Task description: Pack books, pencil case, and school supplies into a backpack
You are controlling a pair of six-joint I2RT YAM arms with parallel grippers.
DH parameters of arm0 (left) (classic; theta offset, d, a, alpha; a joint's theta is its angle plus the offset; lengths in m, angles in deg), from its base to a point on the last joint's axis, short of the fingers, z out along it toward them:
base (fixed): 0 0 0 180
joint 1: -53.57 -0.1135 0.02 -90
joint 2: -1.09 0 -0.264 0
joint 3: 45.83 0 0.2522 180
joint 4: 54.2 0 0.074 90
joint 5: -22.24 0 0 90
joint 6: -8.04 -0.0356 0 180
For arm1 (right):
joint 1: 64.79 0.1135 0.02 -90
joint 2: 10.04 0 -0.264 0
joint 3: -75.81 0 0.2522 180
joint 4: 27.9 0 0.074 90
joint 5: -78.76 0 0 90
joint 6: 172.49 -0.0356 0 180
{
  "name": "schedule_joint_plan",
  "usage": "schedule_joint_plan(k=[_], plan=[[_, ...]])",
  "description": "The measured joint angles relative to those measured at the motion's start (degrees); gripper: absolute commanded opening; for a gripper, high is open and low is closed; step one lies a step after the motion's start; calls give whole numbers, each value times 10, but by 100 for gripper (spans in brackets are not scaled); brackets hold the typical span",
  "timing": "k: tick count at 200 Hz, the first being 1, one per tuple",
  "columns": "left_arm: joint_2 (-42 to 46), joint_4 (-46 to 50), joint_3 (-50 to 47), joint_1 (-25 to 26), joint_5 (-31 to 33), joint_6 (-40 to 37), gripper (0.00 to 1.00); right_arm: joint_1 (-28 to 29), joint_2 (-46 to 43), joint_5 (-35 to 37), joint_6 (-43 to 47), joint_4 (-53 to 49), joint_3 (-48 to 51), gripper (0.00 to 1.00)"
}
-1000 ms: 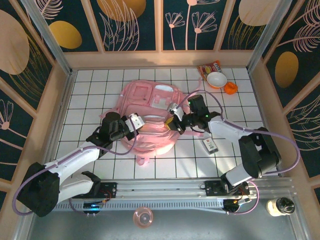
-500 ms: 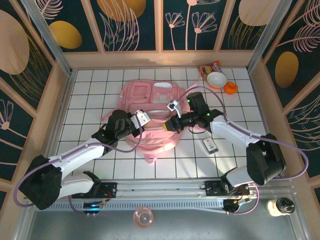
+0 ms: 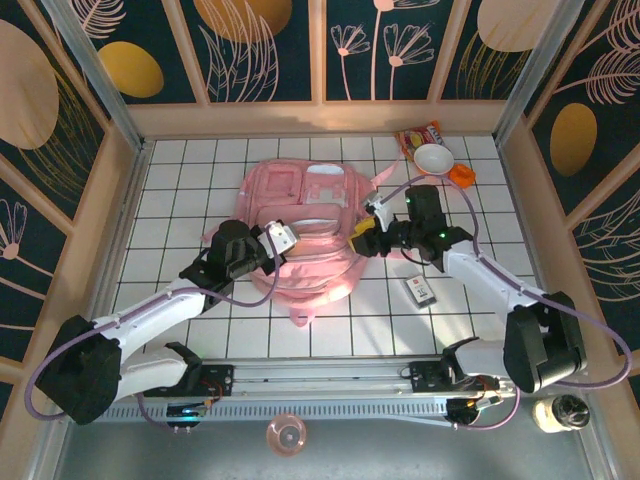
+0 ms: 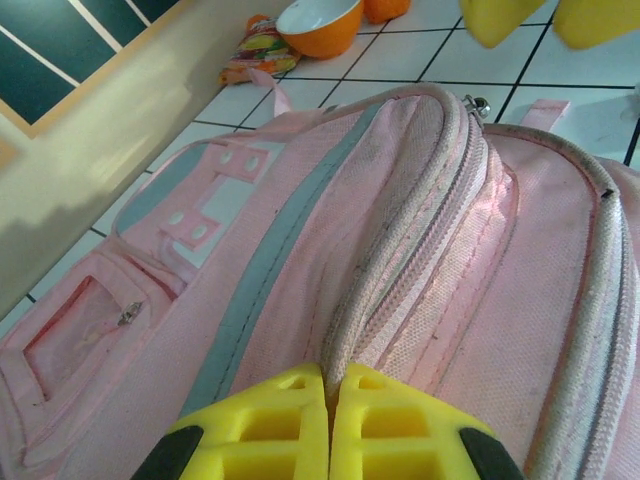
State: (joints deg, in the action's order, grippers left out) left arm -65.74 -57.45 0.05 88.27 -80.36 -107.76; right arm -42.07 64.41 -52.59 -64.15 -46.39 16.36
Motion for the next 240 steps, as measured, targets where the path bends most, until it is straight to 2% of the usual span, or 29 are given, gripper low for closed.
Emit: schedule_joint_plan(k=[43,109,163,194,240], plan=[[1,-4,-1,-2,-7,0,0,0,38,-12,97,68,13,47],[6,-3,-2,-3,-9,0,0,8,103,-82,147,104,1,41],[6,-3,-2,-3,-9,5,0,24,109,-98,149,69,-19,21],[4,-4,-2,-3,-8,6,0,30,109,-102,117,54,-19,1],[3,-5,-2,-2,13,8,0,33,105,-91,22,15,-43,0]])
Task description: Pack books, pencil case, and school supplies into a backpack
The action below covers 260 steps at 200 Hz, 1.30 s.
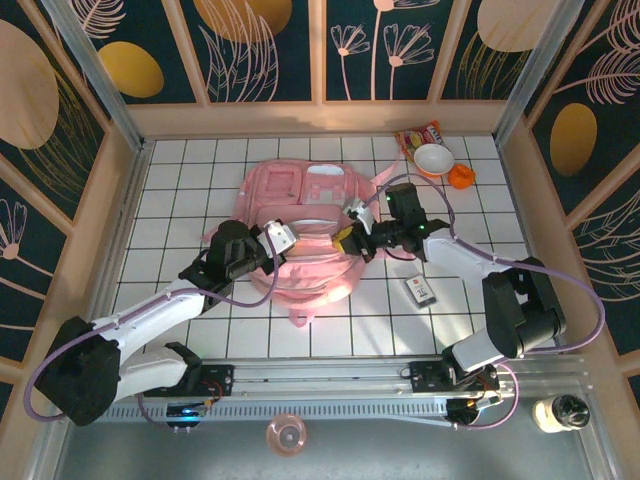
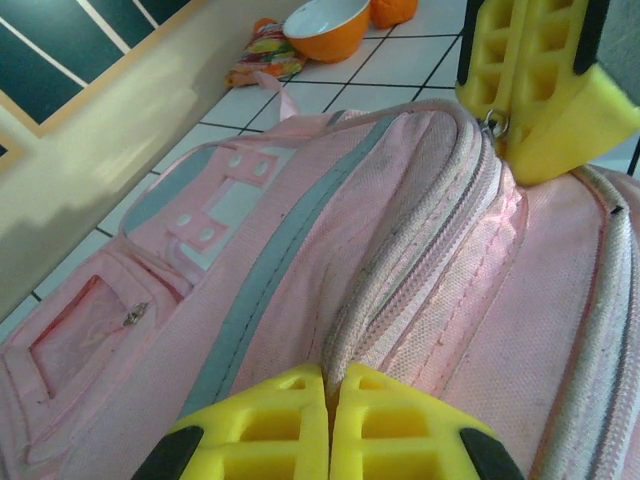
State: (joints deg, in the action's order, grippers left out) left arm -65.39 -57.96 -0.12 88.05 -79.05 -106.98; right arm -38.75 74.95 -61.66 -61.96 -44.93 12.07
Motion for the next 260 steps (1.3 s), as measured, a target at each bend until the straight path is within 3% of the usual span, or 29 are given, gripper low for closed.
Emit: schedule_joint_plan(k=[14,31,84,140,149,166,177,217,260], plan=[[0,-4,0,0,9,0,0,1,-8,1,-28,-19,-10,5],[0,-7,0,2,13,0,0,3,-17,7,-63,-38,-19,0],[-14,-17,5,14,22,16,0,37,-21,24,-203,-51,-34,0],[-33,-38,7,20,22,62,0,104,-21,105,-432,32,-24,0],[-33,-39,7,20,22,65,0,108,-21,115,-458,46,-19,5],[-33,-43,7,20,22,67,0,115,-25,129,-496,59,-14,28],[-33,-49,6,20,16,67,0,118,-35,133,-502,63,-14,35],[-19,-68,-10,0,-30,70,0,74,-98,135,-571,58,0,45],[-12,-69,-18,-9,-67,67,0,28,-101,131,-654,61,23,45]])
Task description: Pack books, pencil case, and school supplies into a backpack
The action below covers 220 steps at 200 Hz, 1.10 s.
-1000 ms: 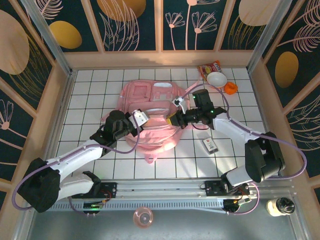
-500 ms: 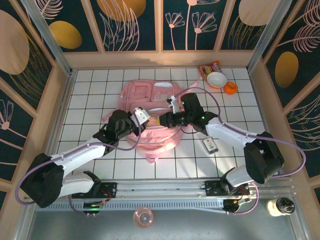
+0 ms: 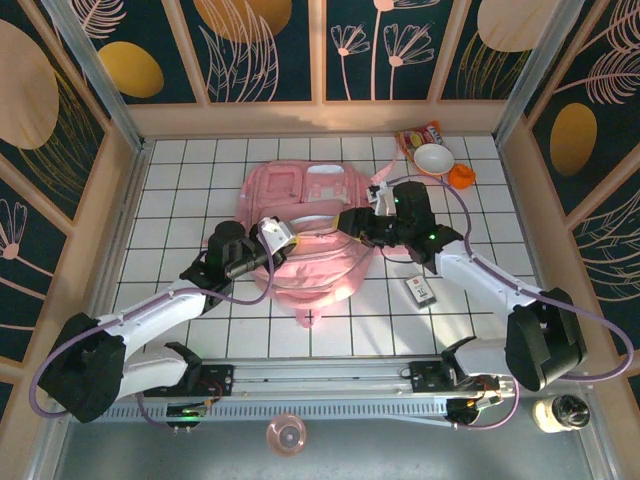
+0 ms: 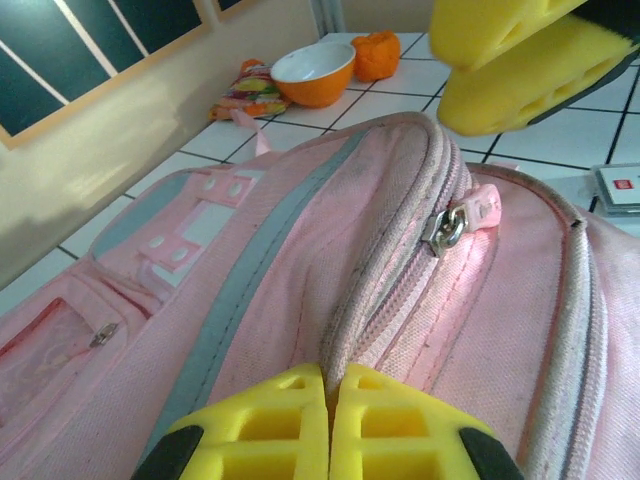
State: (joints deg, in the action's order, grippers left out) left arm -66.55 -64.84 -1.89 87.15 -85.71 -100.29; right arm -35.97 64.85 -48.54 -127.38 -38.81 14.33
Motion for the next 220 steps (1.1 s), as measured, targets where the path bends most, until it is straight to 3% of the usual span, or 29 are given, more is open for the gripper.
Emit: schedule_joint_plan(k=[70,77,111,160,177,195,220], plan=[[0,0,0,-5,-31,-16,0,3,51,-20,-104,67,1,44],[0,2,0,-5,-33,-22,0,3,56,-20,-113,75,2,40],[0,14,0,-7,-35,-50,0,3,73,-18,-162,108,9,0],[1,42,7,-13,-26,-70,0,21,44,24,-235,216,93,0],[1,55,14,-25,-24,-76,14,46,35,61,-255,245,106,0],[1,69,24,-36,-14,-74,36,72,36,103,-276,270,108,0],[9,121,53,-53,5,-26,53,103,52,153,-302,306,109,0]])
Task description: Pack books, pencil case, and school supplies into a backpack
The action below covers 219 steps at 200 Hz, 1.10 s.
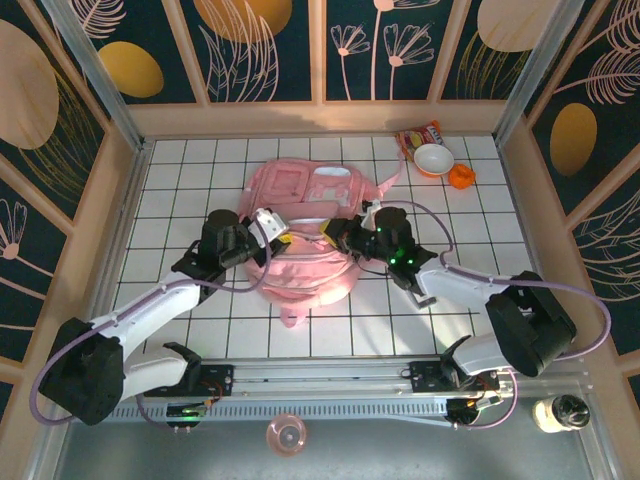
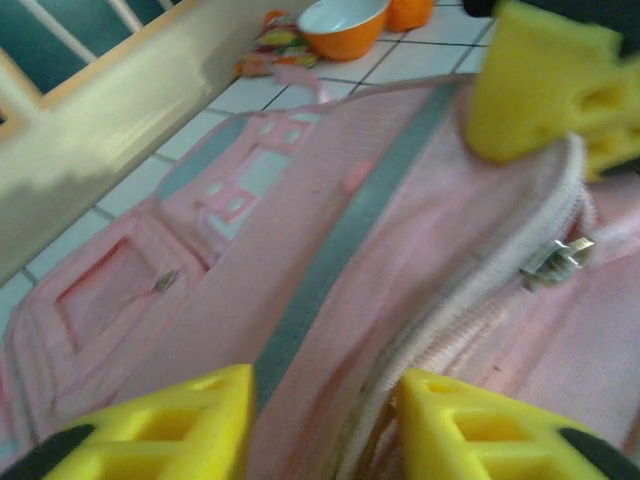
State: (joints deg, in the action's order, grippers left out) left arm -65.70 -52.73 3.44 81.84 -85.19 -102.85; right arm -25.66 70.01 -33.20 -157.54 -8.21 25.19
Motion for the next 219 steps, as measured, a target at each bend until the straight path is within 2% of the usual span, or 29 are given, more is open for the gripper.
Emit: schedule_joint_plan(k=[15,39,67,90,112,154,219], plan=[[22,37,12,-4,5,53,54,20,14,27,-10,17,-3,0],[88,64,14,3,11,179,53,51,42,53,-17,24,-21,0],[160,75,3,47,36,347,51,67,60,75,-16,14,-50,0],[157,95,-5,84,60,468,51,72,60,87,-16,2,-56,0],[119,115,-8,94,77,557,51,75,60,92,-14,-7,-60,0],[51,119,-8,96,88,662,52,80,61,98,-5,-24,-70,0],[20,104,-1,97,106,727,48,81,75,98,3,-42,-89,0]])
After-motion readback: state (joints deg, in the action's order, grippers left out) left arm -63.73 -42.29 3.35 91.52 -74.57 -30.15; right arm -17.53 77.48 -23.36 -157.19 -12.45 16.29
